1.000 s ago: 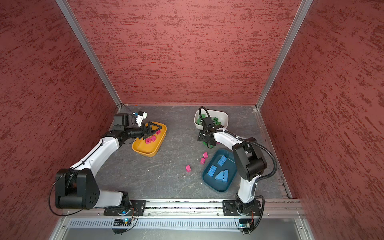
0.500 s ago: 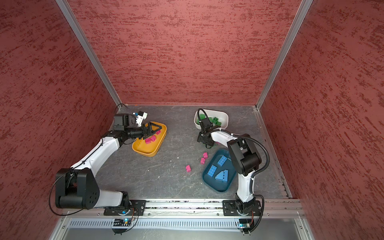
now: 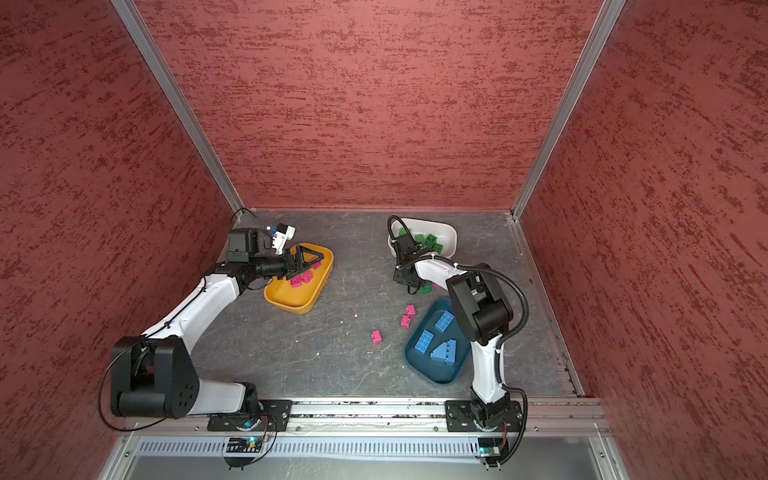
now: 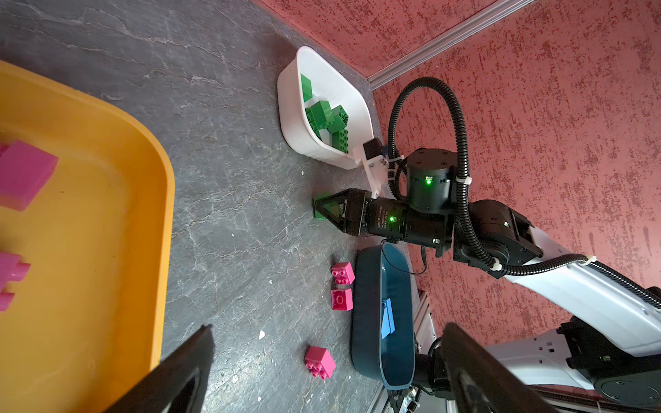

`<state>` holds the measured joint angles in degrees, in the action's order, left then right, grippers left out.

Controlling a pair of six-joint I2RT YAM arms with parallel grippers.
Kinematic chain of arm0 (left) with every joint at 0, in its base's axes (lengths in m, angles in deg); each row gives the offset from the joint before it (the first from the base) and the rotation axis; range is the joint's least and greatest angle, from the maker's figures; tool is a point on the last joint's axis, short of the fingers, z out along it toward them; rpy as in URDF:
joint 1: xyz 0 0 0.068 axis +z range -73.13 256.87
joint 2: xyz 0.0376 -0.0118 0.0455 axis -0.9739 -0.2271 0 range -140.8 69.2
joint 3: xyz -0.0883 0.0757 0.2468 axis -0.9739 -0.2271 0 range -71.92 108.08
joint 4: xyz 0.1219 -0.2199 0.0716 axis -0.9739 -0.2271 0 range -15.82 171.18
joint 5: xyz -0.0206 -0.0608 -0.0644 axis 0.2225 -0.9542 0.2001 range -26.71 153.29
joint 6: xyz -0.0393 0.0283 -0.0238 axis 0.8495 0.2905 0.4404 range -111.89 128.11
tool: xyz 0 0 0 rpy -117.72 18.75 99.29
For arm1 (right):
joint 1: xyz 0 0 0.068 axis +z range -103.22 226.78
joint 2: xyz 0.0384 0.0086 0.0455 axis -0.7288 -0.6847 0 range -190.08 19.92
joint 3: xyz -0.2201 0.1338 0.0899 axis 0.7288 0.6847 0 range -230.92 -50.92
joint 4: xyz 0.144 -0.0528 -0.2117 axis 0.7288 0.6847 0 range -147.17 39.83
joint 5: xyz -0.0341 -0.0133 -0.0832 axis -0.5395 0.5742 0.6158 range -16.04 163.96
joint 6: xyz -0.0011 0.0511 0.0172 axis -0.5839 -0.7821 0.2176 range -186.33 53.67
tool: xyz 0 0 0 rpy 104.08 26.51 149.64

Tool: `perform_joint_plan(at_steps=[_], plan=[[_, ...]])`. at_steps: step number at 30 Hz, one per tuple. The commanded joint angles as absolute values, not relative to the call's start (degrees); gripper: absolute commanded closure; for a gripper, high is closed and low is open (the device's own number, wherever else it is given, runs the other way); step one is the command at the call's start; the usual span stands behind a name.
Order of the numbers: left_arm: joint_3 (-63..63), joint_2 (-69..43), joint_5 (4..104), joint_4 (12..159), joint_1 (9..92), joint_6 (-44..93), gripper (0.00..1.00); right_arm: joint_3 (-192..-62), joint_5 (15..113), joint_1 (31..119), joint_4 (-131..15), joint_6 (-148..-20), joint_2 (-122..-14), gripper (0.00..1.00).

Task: Sort the legos into containers by color
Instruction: 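Lift the green brick over the white tub and open the right gripper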

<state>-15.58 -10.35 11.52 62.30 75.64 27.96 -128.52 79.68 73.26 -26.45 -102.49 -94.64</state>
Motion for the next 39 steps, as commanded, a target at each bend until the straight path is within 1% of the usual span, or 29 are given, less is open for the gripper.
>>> perform_joint_plan(at_steps=[1,7,10,14,21,30,32,36,39], plan=[[-15.5,-9.8,11.0,62.4,75.9,27.4,0.0,-129.6,82.9,73.5,-24.1,-101.5,-90.8,0.73],[-15.1,-10.4,9.8,65.3,75.1,29.8,0.01,-130.8,84.3,71.5,-21.7,-99.2,-85.6,0.76],[-14.6,-10.6,9.8,65.6,74.6,30.2,0.01,-131.9,85.0,68.7,-21.3,-97.7,-83.8,0.77],[-14.0,-10.9,9.7,65.8,74.4,30.6,0.01,-135.2,85.0,64.1,-21.3,-94.9,-84.4,0.77],[-13.5,-11.1,10.0,65.5,74.1,30.9,0.01,-144.4,83.4,57.7,-22.3,-90.9,-91.9,0.77],[-13.3,-10.6,10.6,63.6,74.2,30.0,0.01,-159.5,83.1,54.1,-20.3,-87.5,-106.0,0.76],[-13.4,-10.6,10.7,63.3,74.3,29.8,0.01,-162.0,83.2,54.0,-19.4,-86.8,-108.1,0.71],[-13.1,-10.6,10.8,62.6,74.4,29.5,0.01,-164.0,83.3,53.8,-18.2,-86.0,-109.4,0.48],[-13.1,-10.7,10.9,62.7,74.4,29.4,0.01,-161.8,82.2,53.9,-18.6,-85.8,-106.8,0.41]])
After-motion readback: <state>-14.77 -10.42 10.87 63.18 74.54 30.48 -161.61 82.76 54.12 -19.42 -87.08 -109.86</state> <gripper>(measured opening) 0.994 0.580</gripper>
